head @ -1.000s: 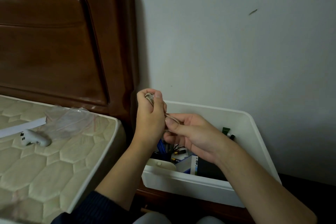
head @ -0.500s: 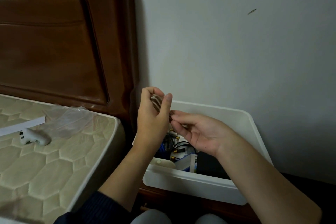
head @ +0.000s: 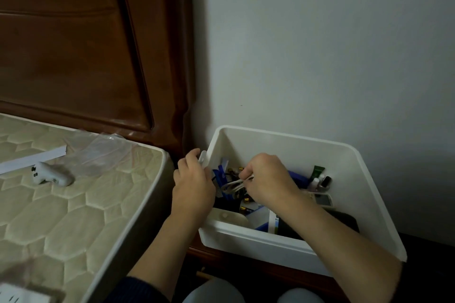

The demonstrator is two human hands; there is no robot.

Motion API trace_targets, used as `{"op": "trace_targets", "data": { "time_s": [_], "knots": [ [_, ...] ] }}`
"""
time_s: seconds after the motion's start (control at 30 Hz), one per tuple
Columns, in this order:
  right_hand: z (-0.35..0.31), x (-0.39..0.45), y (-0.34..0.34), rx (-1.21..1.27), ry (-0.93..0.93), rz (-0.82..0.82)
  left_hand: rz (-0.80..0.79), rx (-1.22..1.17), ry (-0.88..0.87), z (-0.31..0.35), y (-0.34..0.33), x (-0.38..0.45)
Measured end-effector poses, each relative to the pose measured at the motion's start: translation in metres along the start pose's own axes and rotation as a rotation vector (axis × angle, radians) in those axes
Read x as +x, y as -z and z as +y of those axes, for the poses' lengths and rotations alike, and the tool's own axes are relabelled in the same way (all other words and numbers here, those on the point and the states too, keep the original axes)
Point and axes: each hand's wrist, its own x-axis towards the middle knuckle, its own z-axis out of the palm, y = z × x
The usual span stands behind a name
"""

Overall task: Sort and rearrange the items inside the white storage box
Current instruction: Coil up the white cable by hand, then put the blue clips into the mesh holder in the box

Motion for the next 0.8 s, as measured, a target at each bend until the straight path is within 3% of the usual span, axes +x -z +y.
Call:
{"op": "trace_targets", "data": {
  "time_s": [0.13,0.27,0.47,0.6,0.7,0.8],
  "knots": [
    [-0.019,0.021,-0.013,-0.192,0.032,-0.172,0.007,0.05,-0.016,0.003,0.0,-0.002],
    [-0.035,0.024,-0.037,-0.37,0.133,-0.19,-0.005,0.062,-0.01,0.004,0.002,-0.003],
    [-0.034,0.025,-0.054,-0.393,0.179,-0.415,0.0,0.045,0.024,0.005,0.001,-0.002],
    [-0.024,0.023,-0.048,-0.222,0.153,-0.28,0.003,0.046,0.018,0.003,-0.001,-0.001],
    [-0.016,0.019,-0.043,-0.172,0.226,-0.203,0.014,0.052,0.021,0.003,-0.001,-0.001],
    [-0.003,0.017,-0.043,-0.144,0.304,-0.026,0.023,0.056,0.017,0.003,-0.001,-0.001]
  ]
}}
